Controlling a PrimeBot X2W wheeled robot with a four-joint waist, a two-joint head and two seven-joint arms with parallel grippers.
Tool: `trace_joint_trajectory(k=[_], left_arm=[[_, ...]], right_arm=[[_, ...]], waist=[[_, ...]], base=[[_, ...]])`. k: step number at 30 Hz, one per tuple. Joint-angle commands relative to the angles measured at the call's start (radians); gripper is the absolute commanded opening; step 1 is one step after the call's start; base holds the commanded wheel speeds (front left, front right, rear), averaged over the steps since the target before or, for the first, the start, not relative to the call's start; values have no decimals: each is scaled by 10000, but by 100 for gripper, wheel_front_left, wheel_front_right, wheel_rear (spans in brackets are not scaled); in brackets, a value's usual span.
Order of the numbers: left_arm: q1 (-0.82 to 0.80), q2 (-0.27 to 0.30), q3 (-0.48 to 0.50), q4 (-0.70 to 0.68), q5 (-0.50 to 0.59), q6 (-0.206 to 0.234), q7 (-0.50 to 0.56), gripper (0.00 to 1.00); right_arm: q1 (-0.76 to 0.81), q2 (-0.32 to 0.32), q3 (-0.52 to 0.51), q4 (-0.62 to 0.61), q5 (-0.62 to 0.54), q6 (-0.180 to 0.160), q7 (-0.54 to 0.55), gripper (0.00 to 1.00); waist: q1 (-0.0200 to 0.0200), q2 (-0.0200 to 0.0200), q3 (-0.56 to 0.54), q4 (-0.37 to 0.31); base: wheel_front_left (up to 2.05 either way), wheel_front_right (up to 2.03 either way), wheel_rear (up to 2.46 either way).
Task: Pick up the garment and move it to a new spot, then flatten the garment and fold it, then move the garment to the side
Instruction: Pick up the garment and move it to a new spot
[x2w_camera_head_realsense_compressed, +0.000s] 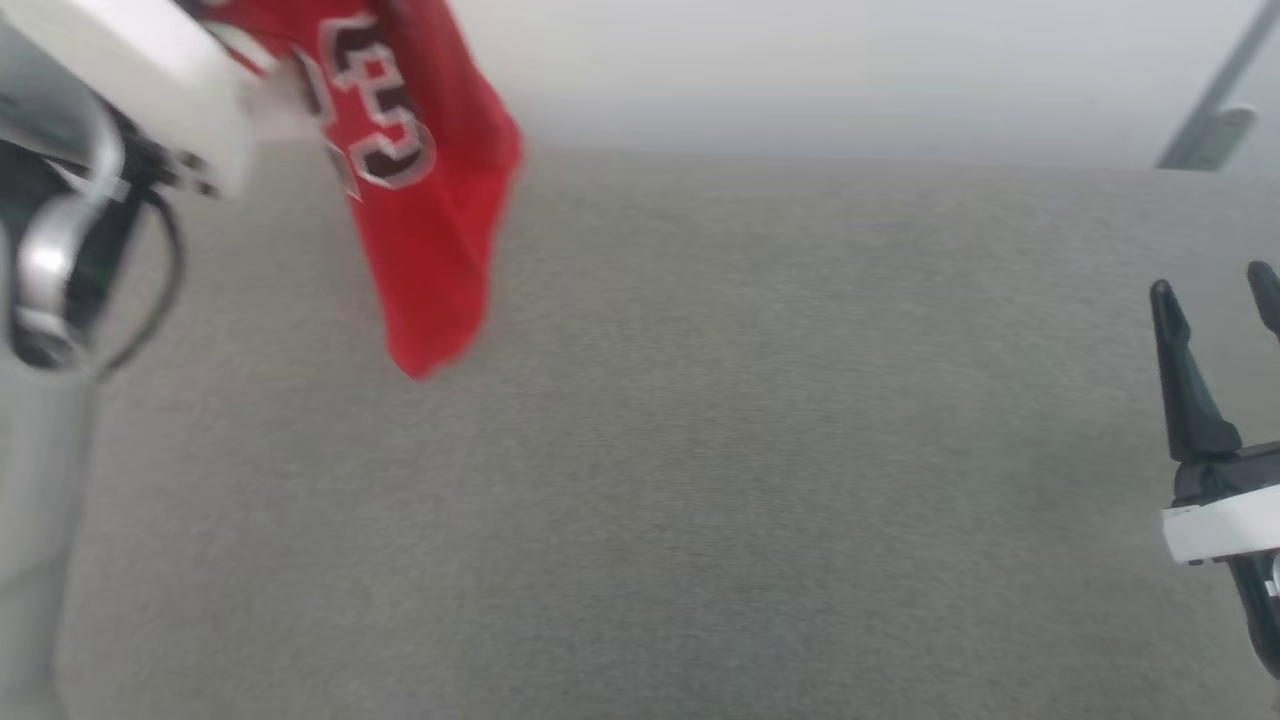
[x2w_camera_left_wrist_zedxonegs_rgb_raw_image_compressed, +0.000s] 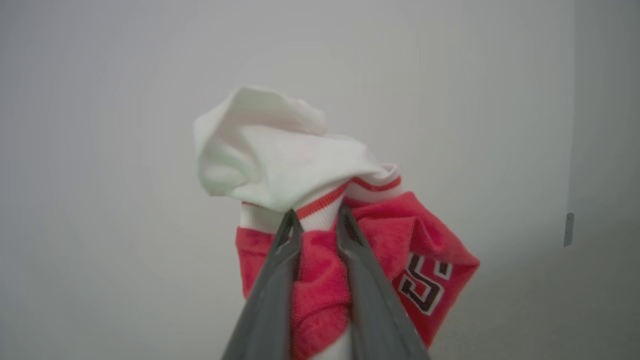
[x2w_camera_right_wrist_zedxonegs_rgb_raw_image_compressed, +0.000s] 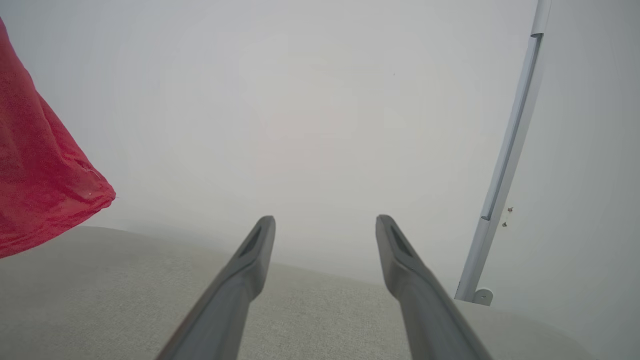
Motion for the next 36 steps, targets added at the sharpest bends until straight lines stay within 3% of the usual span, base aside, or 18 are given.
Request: trace_joint_trajectory(k=[1, 9, 19, 24, 36], left_arm=[[150, -98, -104, -338, -32, 80, 169, 0], [543, -869, -1294, -1939, 151, 437, 1292, 0], [2458, -1714, -2519, -1686, -68, 1202, 2226, 0], [3815, -1916, -2932, -784, -454, 1369, 2305, 0], [4986, -2474, -3593, 3021, -1026, 668, 1313, 0]], right_arm=[[-21, 83, -115, 110, -77, -5, -92, 100], [15, 322, -727, 672, -215, -6, -330, 100], [155, 773, -880, 1220, -119, -5, -541, 100], [49, 942, -719, 1479, -52, -6, -598, 100], [-125, 1120, -341, 1646, 92, -5, -603, 100]], waist=[[0, 0, -30, -339], [0, 0, 180, -1482], [0, 0, 541, -2255], [0, 0, 664, -2471], [0, 0, 595, -2708]], base=[[0, 0, 0], [0, 0, 0], [0, 0, 0], [0, 0, 0], [0, 0, 0]])
